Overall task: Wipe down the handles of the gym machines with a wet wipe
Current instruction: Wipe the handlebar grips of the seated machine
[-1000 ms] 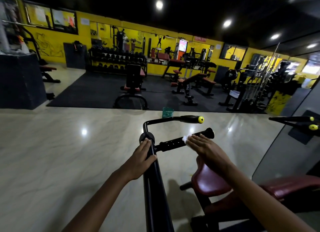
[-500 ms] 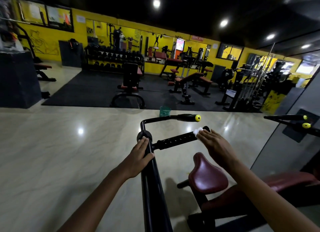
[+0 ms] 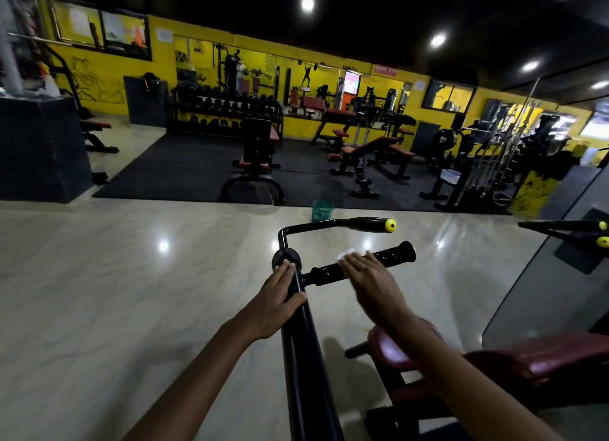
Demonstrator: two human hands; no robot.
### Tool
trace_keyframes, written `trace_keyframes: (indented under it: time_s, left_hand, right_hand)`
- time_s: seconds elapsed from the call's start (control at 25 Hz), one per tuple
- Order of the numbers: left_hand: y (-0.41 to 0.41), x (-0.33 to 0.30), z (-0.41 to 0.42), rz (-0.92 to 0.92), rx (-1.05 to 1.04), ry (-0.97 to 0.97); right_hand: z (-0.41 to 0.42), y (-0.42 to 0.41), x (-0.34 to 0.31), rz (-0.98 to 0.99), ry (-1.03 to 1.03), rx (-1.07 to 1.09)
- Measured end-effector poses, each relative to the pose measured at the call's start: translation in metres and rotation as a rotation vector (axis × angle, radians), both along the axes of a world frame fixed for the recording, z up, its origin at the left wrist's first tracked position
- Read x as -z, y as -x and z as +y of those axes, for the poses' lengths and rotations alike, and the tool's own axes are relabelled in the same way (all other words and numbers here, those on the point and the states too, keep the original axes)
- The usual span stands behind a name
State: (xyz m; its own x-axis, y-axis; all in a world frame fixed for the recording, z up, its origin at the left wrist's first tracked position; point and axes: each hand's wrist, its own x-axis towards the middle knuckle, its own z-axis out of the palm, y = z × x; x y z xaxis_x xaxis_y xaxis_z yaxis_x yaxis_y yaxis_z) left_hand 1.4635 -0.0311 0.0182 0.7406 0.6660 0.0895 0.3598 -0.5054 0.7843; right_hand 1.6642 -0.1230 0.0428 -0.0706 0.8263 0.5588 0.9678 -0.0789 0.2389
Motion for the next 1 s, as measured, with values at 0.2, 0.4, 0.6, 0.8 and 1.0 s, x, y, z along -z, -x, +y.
trace_keyframes:
  time_s: [0.2,0.4,0.6,0.8,1.0]
  left_hand:
    - [-0.001,0.003,0.002,-0.005,-0.012,-0.005]
    - [-0.002,0.005,0.001,-0.027,-0.016,0.005]
    - [-0.001,0.006,0.003,-0.033,-0.021,0.000]
    - [-0.002,0.006,0.002,-0.048,-0.020,0.018]
    - [-0.002,0.006,0.003,-0.039,-0.026,0.021]
  right_hand:
    - [0.024,0.034,0.008,0.001,0.095,-0.159]
    - [0.040,0.022,-0.023,0.100,0.356,0.079]
    - [0.052,0.028,-0.027,0.178,0.476,-0.014]
    - [0.040,-0.004,-0.044,0.150,0.443,0.003]
    - [0.033,0.007,-0.039,0.169,0.439,-0.082]
